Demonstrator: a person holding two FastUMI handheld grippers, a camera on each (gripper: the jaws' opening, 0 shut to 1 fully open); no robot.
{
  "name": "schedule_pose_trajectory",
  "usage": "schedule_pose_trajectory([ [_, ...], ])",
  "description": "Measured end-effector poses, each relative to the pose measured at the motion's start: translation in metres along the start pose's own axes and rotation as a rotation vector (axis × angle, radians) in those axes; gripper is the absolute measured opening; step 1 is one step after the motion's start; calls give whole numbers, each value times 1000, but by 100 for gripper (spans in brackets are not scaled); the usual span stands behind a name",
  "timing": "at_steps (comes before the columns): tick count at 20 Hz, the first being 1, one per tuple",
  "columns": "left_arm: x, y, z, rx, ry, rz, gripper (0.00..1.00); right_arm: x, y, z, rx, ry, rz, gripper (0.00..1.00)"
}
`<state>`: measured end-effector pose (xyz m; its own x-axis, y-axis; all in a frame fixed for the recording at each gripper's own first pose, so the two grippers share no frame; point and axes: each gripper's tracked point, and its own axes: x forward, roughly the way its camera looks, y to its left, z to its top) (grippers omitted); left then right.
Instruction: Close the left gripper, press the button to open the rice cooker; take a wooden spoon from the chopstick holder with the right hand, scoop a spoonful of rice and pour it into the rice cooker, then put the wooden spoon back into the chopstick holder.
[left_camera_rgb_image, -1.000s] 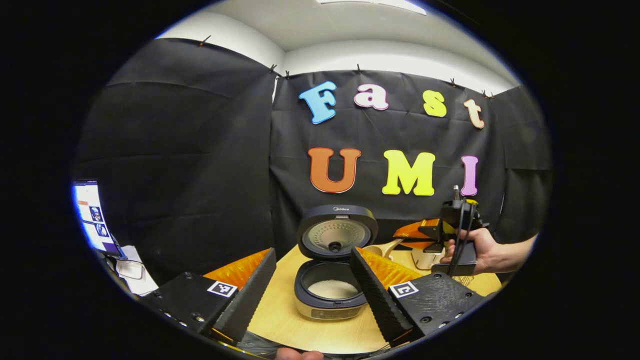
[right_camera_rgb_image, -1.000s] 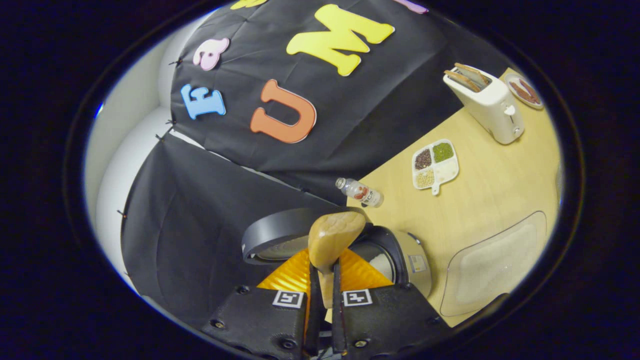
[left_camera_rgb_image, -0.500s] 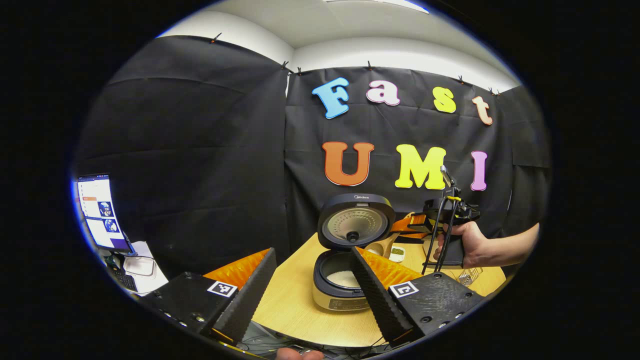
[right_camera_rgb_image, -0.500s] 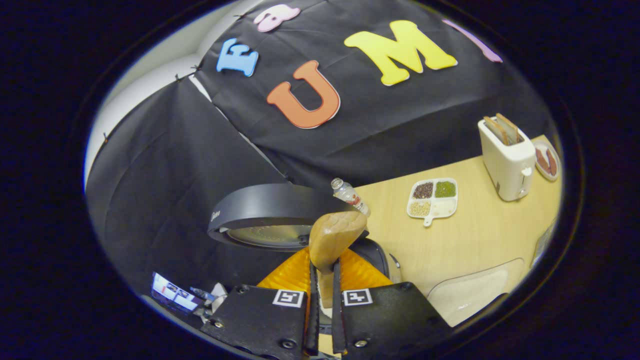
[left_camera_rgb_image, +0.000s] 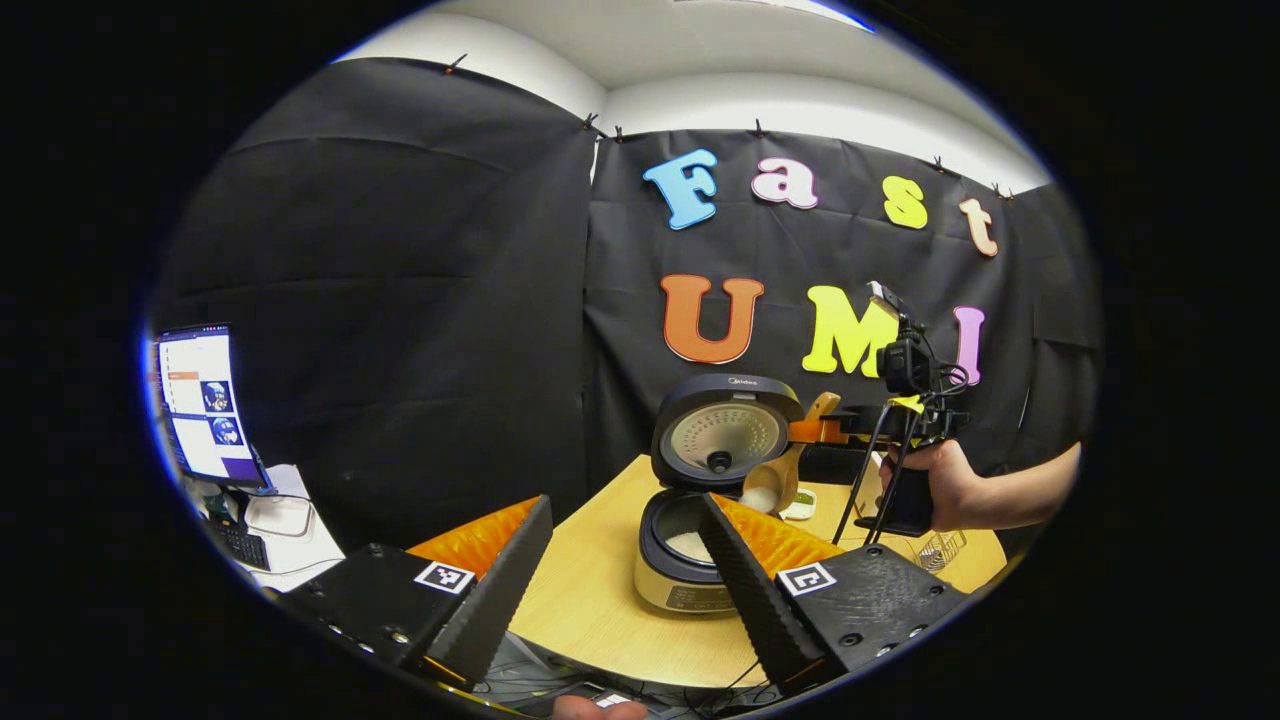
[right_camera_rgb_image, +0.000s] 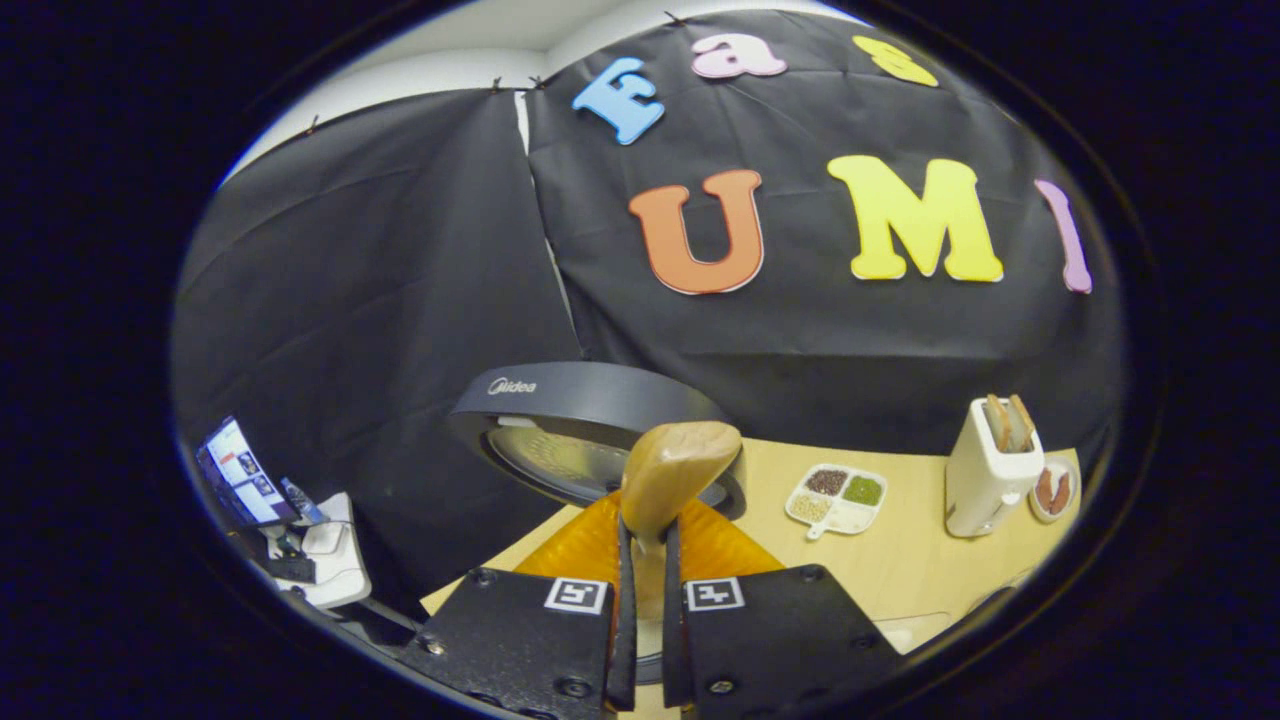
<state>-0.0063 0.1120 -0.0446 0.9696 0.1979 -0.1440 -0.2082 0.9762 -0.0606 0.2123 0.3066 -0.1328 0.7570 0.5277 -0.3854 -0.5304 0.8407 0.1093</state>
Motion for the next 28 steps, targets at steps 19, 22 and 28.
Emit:
schedule_pose_trajectory([
  [19, -12, 2, -2, -41, -5, 7, 95, -6, 50, 10, -413, -151, 7, 12],
  [22, -14, 3, -2, -42, -1, 7, 95, -7, 50, 11, -419, -163, 9, 12],
  [28, -8, -6, 1, -40, -3, -14, 95, -18, 46, 18, -362, -167, 17, 12],
])
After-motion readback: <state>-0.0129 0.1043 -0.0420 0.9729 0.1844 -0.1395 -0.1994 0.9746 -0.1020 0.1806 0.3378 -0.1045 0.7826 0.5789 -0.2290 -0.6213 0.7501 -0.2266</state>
